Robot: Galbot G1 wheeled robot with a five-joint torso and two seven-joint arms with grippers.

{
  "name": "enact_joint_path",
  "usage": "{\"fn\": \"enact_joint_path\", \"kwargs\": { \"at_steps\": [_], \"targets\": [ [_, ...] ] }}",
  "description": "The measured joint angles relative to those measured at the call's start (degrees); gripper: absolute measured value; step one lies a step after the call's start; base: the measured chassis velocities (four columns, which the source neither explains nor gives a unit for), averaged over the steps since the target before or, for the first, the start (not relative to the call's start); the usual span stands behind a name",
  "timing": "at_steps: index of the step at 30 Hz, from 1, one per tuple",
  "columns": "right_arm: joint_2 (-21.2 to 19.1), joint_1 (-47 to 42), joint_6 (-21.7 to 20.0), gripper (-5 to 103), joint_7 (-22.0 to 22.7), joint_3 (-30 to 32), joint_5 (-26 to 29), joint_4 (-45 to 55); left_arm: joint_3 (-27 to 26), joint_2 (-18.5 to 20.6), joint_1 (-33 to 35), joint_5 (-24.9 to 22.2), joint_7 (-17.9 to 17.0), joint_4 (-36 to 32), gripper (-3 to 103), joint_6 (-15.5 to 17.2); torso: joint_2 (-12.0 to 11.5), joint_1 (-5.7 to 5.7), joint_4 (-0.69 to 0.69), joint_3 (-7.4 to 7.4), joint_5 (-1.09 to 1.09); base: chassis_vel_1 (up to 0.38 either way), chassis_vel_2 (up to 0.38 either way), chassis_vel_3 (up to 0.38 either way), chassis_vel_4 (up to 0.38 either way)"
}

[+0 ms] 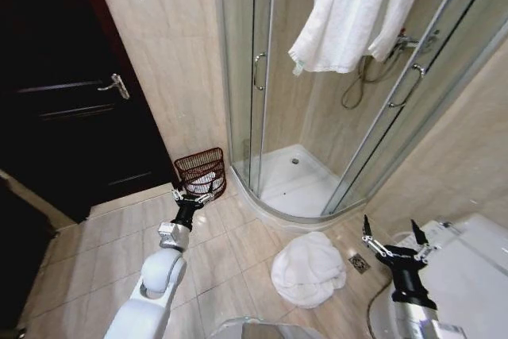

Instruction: Discard the used towel into the hamper.

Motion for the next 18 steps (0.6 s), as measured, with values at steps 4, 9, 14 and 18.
{"fn": "enact_joint_path", "kwargs": {
  "at_steps": [4, 9, 14, 18],
  "targets": [
    [0.0, 0.5, -0.4, 100, -0.1, -0.1, -0.1, -0.3, -0.2, 0.3, -0.4, 0.0, 0.0, 0.1, 100, 0.3, 1.5, 0.68, 0.00, 0.79, 0.00, 0.000, 0.000, 0.000, 0.000],
    [0.0, 0.7, -0.5, 100, -0.3, -0.2, -0.2, -0.5, -0.5, 0.5, -0.5, -0.1, 0.0, 0.4, 100, 0.3, 2.6, 1.18, 0.00, 1.42, 0.00, 0.000, 0.000, 0.000, 0.000],
    [0.0, 0.9, -0.6, 100, -0.3, -0.2, -0.2, -0.5, -0.6, 0.8, -1.0, 0.0, 0.0, 0.5, 100, 0.4, 3.6, 1.65, 0.00, 1.99, 0.00, 0.000, 0.000, 0.000, 0.000],
    [0.0, 0.9, -0.7, 100, -0.3, -0.1, -0.1, -0.5, -0.1, 0.8, -1.5, 0.0, 0.0, 0.5, 100, 1.0, 4.6, 2.10, 0.00, 2.45, 0.00, 0.000, 0.000, 0.000, 0.000]
  ]
}}
